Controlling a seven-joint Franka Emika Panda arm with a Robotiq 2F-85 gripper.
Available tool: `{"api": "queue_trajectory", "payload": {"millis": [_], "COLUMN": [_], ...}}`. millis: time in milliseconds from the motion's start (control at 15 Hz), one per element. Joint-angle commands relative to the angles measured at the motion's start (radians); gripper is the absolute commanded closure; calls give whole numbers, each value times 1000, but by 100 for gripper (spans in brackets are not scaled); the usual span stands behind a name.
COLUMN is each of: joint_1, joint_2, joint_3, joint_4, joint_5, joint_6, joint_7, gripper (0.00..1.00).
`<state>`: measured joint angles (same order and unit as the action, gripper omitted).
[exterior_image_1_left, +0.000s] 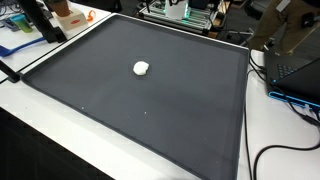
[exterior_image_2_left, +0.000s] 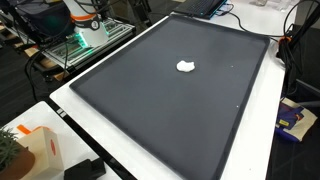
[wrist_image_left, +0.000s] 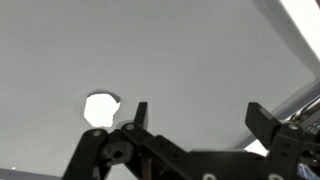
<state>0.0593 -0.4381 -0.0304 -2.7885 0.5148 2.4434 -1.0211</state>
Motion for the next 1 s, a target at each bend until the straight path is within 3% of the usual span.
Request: {"api": "queue_trajectory", "payload": {"millis": [0,267,600,667,933], "joint_1": [15,64,273,214,226], "joint_2": [75,201,248,247,250], "joint_3": [83,175,166,166,168], "joint_4": [6,15,19,22,29], "joint_5": [160,460,877,759,774], "joint_6": [168,425,772,684,706], "joint_7": [119,143,101,120,117], "gripper": [0,0,0,0,0]}}
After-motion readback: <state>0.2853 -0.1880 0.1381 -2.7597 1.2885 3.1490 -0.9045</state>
